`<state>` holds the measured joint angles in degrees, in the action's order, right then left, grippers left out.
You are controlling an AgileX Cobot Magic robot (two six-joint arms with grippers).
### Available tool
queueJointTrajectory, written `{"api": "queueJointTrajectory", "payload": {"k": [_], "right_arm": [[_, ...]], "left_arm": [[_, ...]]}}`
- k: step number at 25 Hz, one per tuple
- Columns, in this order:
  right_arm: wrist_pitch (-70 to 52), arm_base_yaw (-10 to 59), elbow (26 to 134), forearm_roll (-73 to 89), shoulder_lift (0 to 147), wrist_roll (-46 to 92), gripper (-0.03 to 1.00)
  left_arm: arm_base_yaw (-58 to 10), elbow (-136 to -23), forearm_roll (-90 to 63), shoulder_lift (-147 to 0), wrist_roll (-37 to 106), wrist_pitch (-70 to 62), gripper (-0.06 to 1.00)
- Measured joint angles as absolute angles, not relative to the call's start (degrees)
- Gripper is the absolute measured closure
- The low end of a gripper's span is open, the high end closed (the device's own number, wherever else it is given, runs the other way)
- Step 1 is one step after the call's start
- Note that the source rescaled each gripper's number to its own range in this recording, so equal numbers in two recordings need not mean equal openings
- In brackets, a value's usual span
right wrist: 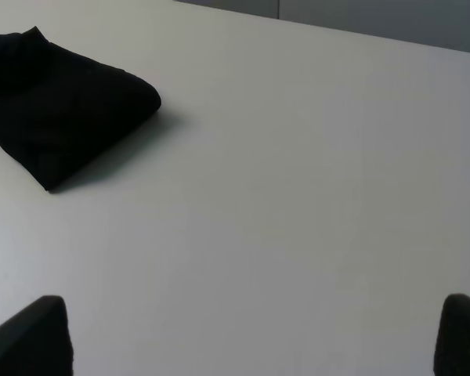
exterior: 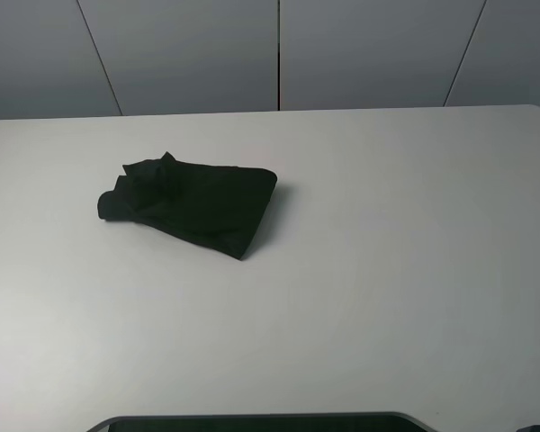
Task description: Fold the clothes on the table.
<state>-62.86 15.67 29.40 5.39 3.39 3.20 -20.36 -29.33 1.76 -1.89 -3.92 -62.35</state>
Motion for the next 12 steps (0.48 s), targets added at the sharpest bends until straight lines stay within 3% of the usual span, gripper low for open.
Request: {"api": "queueJointTrajectory", "payload": {"k": [7,12], "right_arm": [[-62.86,3.89,29.40,5.39,0.09,2.76,-0.03],[-62.86,0.53,29.40,5.39,-0.02,2.65,-0.03]], "left_arm": [[-9.99,-29.33,1.37,0.00,-3.92,-62.35,0.09],[-6.88,-29.33,1.27,0.00,-3.92,-62.35,0.09]]}}
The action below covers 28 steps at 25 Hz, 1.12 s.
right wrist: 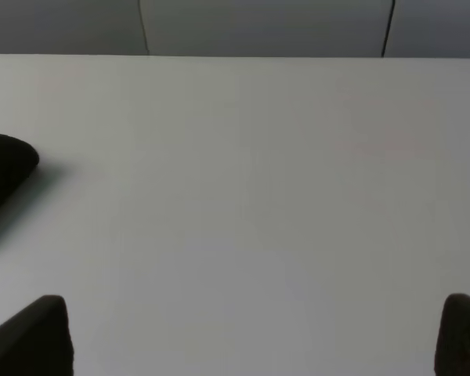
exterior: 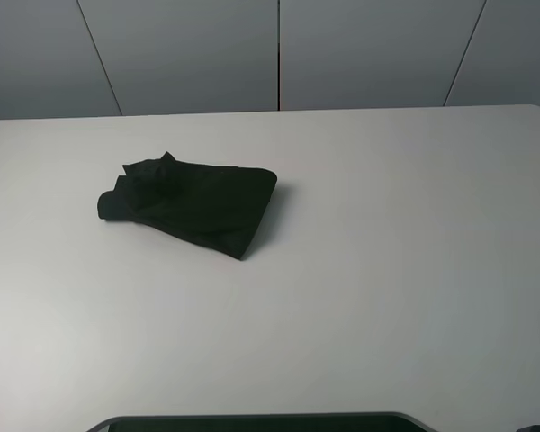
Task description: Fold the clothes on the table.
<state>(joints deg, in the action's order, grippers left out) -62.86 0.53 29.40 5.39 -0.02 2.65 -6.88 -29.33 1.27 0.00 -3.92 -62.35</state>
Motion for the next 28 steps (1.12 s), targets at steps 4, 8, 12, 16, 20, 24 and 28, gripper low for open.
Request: {"api": "queueJointTrajectory", "payload": {"k": [4,8,12,16,20,24,28], "right_arm": [[-62.86,-0.02,29.40,5.39,-0.02,2.65,-0.03],[-62.86,-1.90,29.40,5.39,-0.02,2.54,-0.03],[-62.86,-2.42,29.40,5.39,-0.02,2.54,-0.03],[-62.86,-2.42,29.40,5.39,-0.02,2.54,-0.03],[-62.86,-2.42,29.40,5.39,-0.02,2.54,-0.03],[-62.86,-2.42,29.40,5.39,-0.02,2.54,-0.03],[-62.86,-2.42,29.40,5.39,-0.02,2.54,-0.03]], "left_arm": [[-6.80,-29.33,1.15,0.00,-3.92,-62.35,0.09],[-6.80,-29.33,1.15,0.00,-3.92,-62.35,0.09],[-6.80,-29.33,1.15,0.00,-3.92,-62.35,0.09],[-6.80,-29.33,1.15,0.00,-3.92,-62.35,0.09],[-6.80,-29.33,1.15,0.00,-3.54,-62.35,0.09],[-6.80,-29.33,1.15,0.00,-3.47,-62.35,0.09],[-6.80,-29.33,1.15,0.00,-3.04,-62.35,0.09]]}}
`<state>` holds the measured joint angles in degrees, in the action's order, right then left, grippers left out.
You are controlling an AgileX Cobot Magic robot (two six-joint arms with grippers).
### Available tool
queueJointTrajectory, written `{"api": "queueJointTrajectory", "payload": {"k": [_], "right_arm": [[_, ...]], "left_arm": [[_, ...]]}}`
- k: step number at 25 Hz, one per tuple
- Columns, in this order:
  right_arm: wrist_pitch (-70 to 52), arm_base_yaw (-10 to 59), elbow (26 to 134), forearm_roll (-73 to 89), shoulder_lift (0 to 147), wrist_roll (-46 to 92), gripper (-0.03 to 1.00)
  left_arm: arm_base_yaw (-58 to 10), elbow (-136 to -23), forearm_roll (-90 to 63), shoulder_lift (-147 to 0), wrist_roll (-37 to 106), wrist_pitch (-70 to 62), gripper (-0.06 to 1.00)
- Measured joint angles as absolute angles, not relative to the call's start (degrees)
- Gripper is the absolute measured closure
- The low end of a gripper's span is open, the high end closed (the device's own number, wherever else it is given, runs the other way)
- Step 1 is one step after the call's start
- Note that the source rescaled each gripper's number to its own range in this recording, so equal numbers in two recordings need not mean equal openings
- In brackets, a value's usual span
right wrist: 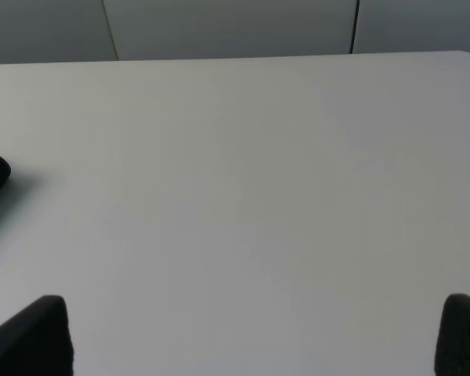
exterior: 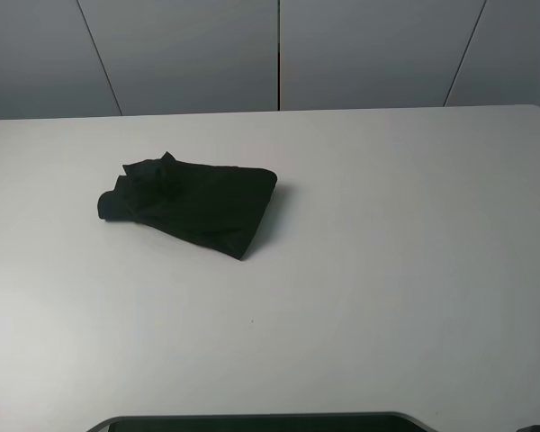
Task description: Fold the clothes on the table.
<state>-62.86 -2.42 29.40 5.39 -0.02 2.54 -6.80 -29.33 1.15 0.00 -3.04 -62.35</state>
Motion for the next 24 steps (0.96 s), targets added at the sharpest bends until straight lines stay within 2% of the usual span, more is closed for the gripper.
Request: {"api": "queueJointTrajectory", "payload": {"k": [24], "right_arm": [[-62.86,-2.42,29.40,5.39,-0.02,2.43,-0.03]], "left_arm": [[-6.80,-29.33,0.00,0.00,-1.44,-62.35,0.09]]}}
